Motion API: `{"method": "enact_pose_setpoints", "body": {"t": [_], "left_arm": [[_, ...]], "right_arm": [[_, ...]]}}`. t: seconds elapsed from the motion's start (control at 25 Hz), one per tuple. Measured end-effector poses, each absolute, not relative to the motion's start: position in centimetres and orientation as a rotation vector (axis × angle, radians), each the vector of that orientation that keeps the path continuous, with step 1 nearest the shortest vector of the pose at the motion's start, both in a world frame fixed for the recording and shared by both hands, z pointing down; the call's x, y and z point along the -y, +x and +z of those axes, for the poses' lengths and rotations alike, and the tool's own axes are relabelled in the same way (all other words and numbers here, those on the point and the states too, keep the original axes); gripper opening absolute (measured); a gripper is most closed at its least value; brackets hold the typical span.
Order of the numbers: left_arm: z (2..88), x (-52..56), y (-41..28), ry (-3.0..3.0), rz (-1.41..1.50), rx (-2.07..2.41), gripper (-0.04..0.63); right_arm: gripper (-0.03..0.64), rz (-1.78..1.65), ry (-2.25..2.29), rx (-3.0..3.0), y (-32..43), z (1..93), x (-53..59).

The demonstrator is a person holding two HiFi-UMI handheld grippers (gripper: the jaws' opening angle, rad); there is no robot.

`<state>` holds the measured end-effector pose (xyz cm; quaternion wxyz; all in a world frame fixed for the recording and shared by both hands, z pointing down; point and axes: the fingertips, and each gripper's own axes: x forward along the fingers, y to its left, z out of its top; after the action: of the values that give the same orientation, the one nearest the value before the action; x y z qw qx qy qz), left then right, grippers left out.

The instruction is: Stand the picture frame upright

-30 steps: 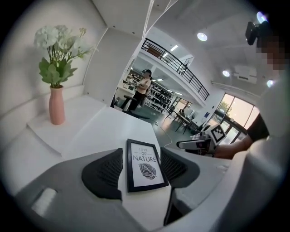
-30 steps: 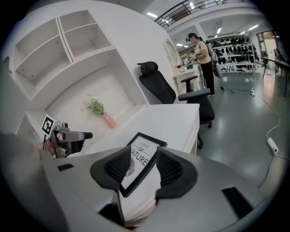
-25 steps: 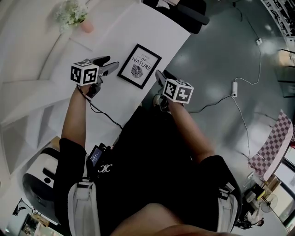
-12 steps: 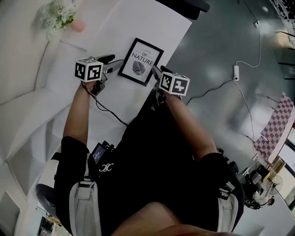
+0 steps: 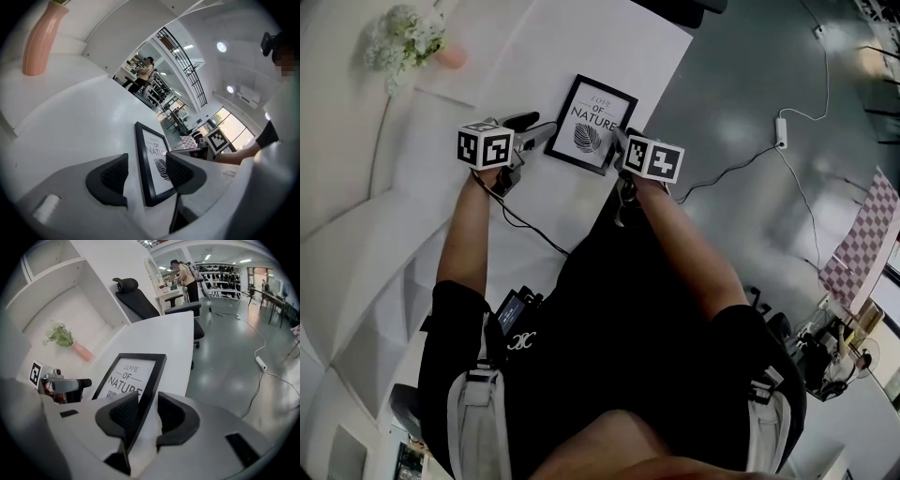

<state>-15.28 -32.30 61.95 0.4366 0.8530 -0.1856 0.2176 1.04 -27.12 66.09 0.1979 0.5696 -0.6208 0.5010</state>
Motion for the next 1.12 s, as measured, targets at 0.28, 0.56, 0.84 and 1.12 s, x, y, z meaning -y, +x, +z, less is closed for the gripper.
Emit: {"method": "enact_pose_setpoints", "body": {"t": [0.28, 0.56, 0.84, 1.12], "left_arm": [[62.5, 32.1, -15.9, 2.103, 0.523, 0.453, 0.255], [62.2, 32.1, -15.9, 2.094, 0.491, 0.445, 0.255], [61.5, 31.8, -15.8, 2.096, 0.471, 0.45, 0.255], [60.9, 31.5, -16.1, 2.055, 0.418, 0.463, 0.255]], "right_arm": [[0.097, 1.401, 1.542, 1.661, 0.9, 66.3, 27.2], [0.089, 1.523, 1.535, 1.709, 0.9, 66.4, 27.2], [0.08, 1.547, 1.49, 1.845, 0.9, 66.2, 26.9], [0.074, 1.616, 1.452, 1.988, 1.3, 66.2, 26.9]]}}
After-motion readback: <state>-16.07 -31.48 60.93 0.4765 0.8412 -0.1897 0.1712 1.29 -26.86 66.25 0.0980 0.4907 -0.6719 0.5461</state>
